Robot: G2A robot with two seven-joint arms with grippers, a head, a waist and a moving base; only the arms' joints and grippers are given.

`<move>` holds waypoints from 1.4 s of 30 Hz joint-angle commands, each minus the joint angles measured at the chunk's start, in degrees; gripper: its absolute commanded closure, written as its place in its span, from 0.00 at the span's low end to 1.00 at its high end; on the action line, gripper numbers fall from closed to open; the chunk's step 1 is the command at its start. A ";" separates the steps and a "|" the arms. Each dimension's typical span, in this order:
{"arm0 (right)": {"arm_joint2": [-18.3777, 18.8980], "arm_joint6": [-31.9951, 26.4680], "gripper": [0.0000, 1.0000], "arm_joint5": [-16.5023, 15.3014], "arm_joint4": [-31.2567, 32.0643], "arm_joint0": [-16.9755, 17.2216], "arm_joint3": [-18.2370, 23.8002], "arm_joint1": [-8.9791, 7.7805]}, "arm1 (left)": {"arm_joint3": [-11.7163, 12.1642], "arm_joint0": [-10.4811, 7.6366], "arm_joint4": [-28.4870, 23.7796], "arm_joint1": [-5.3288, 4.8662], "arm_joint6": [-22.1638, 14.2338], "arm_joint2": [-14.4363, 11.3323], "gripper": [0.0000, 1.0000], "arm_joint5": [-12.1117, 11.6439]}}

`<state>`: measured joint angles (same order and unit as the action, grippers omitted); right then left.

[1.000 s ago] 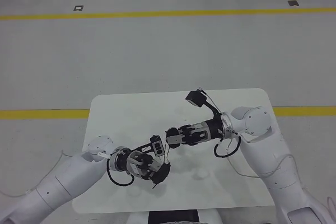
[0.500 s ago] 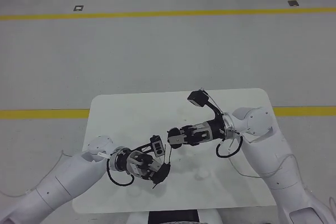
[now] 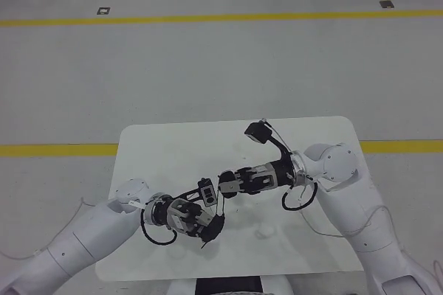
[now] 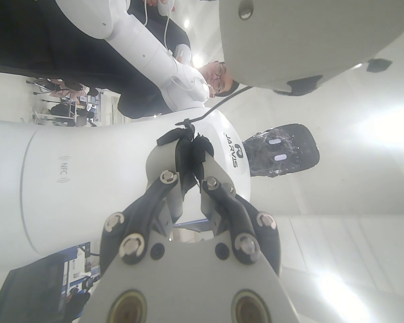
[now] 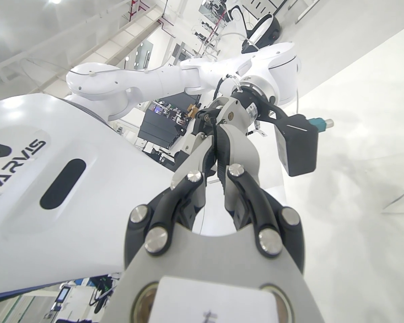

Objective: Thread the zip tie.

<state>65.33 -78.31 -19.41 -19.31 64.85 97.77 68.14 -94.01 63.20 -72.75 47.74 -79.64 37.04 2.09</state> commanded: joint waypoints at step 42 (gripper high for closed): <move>-2.76 -1.33 1.00 -0.07 -1.81 -1.88 -0.22 -1.82 | -0.51 1.79 2.76 1.81 2.72 3.50 1.00 2.11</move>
<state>62.69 -79.64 -19.48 -21.24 63.06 97.57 66.39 -94.54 64.98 -70.01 49.49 -76.92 40.44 4.11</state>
